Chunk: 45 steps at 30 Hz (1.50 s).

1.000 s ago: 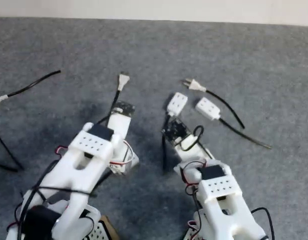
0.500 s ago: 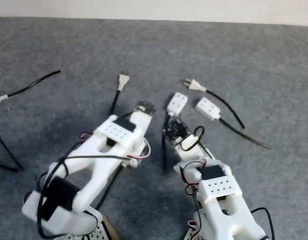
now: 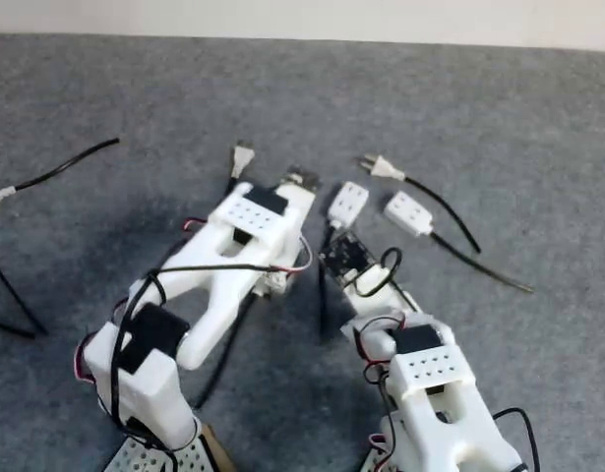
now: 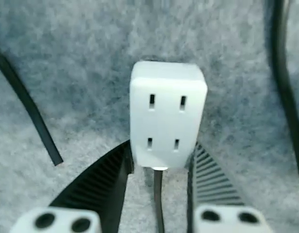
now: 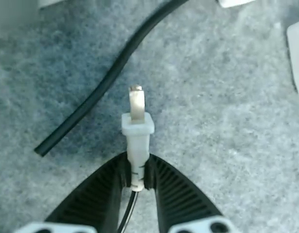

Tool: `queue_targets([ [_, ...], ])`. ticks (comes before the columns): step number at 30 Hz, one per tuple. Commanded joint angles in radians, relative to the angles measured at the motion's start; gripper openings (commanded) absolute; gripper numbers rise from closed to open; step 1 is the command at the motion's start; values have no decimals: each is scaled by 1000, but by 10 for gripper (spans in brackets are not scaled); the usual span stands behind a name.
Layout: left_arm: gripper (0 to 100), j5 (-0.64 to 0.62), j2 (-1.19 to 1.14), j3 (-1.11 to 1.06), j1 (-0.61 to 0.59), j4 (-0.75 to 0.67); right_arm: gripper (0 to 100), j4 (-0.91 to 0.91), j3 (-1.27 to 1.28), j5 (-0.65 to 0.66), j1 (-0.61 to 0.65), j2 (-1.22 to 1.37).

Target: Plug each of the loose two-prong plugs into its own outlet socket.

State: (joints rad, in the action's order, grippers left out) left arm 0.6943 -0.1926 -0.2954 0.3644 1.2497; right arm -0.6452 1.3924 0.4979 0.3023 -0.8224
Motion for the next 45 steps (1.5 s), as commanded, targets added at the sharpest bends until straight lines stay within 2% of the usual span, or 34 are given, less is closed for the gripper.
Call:
queue_targets([
  [1, 264, 15, 151, -1, 4, 5, 5, 18, -5, -12, -15, -22],
  [10, 267, -6, 503, -133, -81, 5, 5, 15, -5, -8, -15, -22],
  [14, 267, -233, 596, -191, -194, -21, 5, -2, -12, 5, -15, -22],
  [18, 267, -402, 730, -384, -340, -181, 5, -88, -110, 58, 4, -21],
  [23, 267, -416, 964, -711, -410, -384, 5, -255, -329, 83, 50, -10],
  [25, 267, -416, 1066, -799, -407, -414, 5, -292, -423, 77, 93, 44],
  [29, 267, -417, 1224, -891, -407, -417, 5, -297, -582, -31, 205, 266],
  [31, 269, -417, 1276, -923, -410, -419, 5, -226, -661, -115, 255, 369],
  [33, 270, -417, 1316, -946, -412, -419, 5, -74, -665, -219, 298, 407],
  [37, 277, -417, 1371, -964, -412, -419, 5, 186, -473, -244, 366, 346],
  [40, 308, -417, 1397, -970, -389, -420, 5, 252, -354, -244, 377, 275],
  [45, 316, -417, 1417, -974, -332, -416, 5, 249, -334, -244, 386, 239],
])
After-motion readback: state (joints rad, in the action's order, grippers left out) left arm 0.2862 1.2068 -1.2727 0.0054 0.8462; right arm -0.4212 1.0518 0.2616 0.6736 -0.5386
